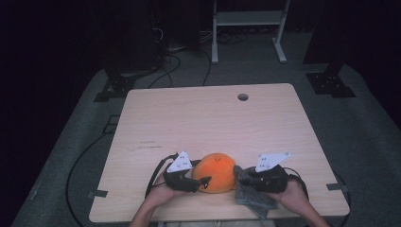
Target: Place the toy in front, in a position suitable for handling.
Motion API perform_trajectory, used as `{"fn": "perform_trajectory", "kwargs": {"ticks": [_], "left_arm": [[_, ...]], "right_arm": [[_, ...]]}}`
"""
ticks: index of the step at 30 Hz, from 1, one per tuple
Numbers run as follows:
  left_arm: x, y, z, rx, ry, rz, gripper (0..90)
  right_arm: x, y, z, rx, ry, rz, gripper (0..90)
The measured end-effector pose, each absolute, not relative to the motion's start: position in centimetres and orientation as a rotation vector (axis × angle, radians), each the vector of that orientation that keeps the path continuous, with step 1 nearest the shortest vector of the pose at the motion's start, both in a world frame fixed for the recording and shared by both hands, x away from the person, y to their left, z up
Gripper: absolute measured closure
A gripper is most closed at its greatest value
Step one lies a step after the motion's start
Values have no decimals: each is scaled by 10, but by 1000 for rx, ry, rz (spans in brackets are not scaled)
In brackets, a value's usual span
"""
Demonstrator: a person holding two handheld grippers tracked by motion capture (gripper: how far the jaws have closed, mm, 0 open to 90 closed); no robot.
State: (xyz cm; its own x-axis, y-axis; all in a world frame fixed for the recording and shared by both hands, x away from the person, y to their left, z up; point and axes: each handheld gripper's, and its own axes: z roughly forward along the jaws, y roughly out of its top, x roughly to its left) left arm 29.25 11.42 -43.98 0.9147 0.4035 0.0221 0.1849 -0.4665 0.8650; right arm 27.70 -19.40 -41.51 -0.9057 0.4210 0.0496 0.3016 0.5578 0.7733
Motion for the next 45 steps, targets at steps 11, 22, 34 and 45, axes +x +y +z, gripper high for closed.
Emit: {"fn": "perform_trajectory", "kwargs": {"ticks": [11,22,34,45], "left_arm": [[287,109,-437,2066,356,238,274],[287,83,-422,2049,375,422,352],[285,97,-437,2113,285,442,358],[295,103,-433,2044,402,270,260]], "right_arm": [[313,-165,-397,598,2632,1345,768],[293,-188,-385,595,2536,1372,771],[287,-176,-388,511,2556,1277,775],[283,-174,-396,537,2573,1365,773]]}}
